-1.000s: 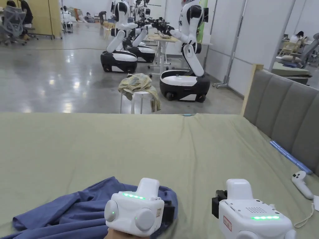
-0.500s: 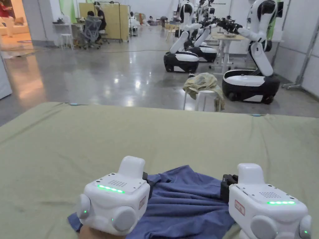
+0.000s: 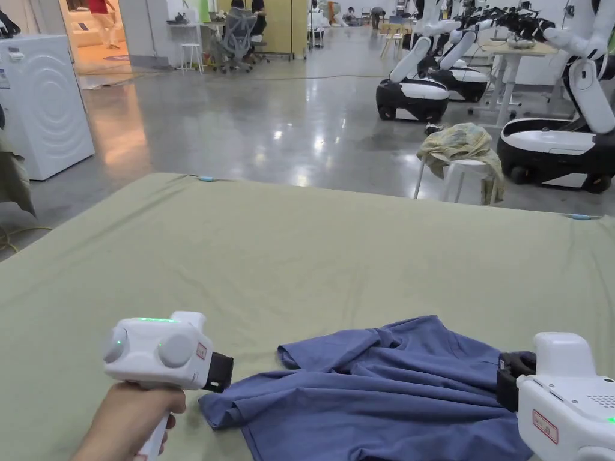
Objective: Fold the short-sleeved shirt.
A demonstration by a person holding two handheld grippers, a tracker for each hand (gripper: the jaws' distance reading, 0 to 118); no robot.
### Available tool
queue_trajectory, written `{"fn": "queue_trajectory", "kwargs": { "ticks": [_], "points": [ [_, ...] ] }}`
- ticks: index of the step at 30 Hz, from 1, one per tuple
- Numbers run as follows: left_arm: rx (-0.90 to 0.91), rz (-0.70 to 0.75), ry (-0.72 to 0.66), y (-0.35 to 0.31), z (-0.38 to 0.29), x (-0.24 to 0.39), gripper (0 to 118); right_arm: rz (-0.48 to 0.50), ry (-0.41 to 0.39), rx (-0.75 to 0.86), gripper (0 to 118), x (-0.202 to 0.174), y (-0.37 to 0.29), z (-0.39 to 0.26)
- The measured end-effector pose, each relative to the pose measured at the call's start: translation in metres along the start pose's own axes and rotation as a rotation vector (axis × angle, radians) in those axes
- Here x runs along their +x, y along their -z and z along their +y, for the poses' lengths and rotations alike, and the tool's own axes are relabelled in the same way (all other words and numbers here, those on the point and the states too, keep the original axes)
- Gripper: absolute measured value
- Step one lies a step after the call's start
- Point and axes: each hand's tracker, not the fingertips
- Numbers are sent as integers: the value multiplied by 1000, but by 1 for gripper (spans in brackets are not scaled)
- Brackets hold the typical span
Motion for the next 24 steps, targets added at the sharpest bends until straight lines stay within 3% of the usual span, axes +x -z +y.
{"fn": "queue_trajectory", "kwargs": {
  "ticks": [3, 5, 6, 7, 9, 12, 17, 24],
  "points": [
    [-105, -109, -65, 32, -10, 6, 79, -12, -13, -21, 1, 1, 8, -2],
    [-161, -40, 39, 47, -15, 19, 76, -15, -7, -32, 1, 7, 12, -3],
    [-103, -8, 88, 44, -17, 24, 72, -19, -5, -37, 1, 10, 13, -2],
    [-100, -1, 93, 39, -13, 26, 61, -29, -8, -43, 1, 13, 13, -1],
    [-48, 3, 120, 23, -7, 33, 8, -49, -18, -48, 1, 23, 13, 2],
    [-48, -43, 135, 8, -7, 30, 7, -81, -21, -54, 1, 41, 15, 13],
    [108, -121, 82, -38, 1, 23, 7, -126, -21, -75, 1, 79, 31, 40],
    [167, -153, 84, -51, -6, 34, 7, -127, 155, -341, 3, 157, 124, 68]
  ]
}}
